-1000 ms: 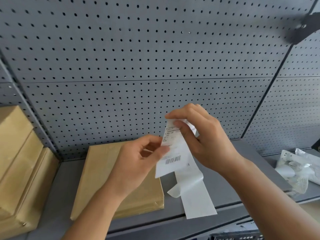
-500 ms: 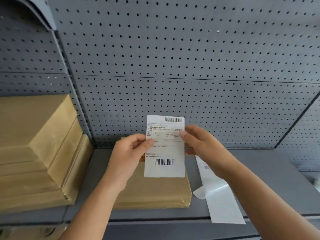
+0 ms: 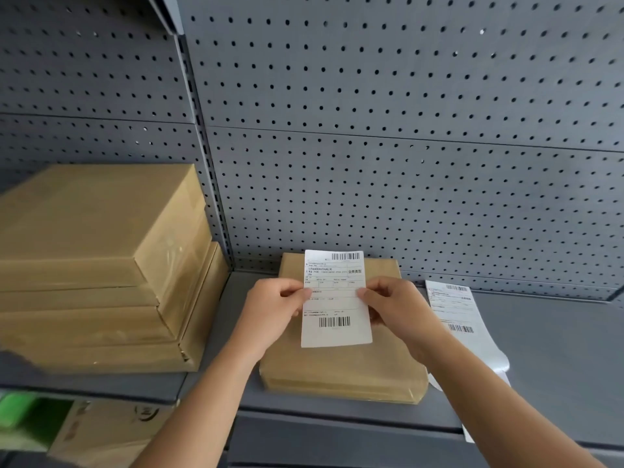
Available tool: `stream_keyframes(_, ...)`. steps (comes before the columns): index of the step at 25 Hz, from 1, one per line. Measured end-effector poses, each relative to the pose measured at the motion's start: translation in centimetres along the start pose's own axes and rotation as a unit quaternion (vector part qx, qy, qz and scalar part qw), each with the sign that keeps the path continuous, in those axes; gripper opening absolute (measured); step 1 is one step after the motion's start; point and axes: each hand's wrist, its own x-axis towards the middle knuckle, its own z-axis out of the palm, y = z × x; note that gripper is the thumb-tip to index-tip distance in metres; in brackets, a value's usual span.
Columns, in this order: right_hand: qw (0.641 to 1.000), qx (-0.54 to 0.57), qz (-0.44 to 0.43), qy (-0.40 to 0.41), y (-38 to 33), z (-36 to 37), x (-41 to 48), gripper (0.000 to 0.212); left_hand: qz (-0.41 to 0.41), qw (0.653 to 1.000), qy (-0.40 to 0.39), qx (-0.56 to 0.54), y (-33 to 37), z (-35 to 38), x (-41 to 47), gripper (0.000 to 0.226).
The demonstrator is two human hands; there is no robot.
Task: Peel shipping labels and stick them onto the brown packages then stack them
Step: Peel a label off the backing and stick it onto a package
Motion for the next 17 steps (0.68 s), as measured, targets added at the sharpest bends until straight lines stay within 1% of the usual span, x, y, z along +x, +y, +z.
stream_keyframes(2, 0.999, -0.032, -0.002, 0.019, 0.3, 0.4, 0.5, 0.015, 0.007, 0.999, 0.001, 0.035, -0.3, 0.5, 0.6, 0.013)
stream_keyframes(6, 0.994, -0.098, -0.003, 0.057, 1.2, 0.7, 1.6, 0.009, 0.033, 0.993, 0.002, 0.113, -0.4, 1.6, 1.8, 0.019)
stream_keyframes(8, 0.990, -0.123, -0.001, 0.068, 1.8, 0.6, 2.0, 0.007, 0.033, 0.991, -0.001, 0.127, -0.4, 2.1, 2.3, 0.020)
stream_keyframes(13, 0.984, -0.155, 0.003, 0.083, 2.3, 0.2, 2.2, 0.019, 0.032, 0.989, 0.007, 0.141, -0.2, 3.0, 2.5, 0.021)
stream_keyframes(17, 0.978, -0.192, 0.006, 0.080, 2.1, 0.4, 2.2, 0.027, 0.013, 0.981, 0.011, 0.193, -0.3, 3.7, 2.6, 0.027)
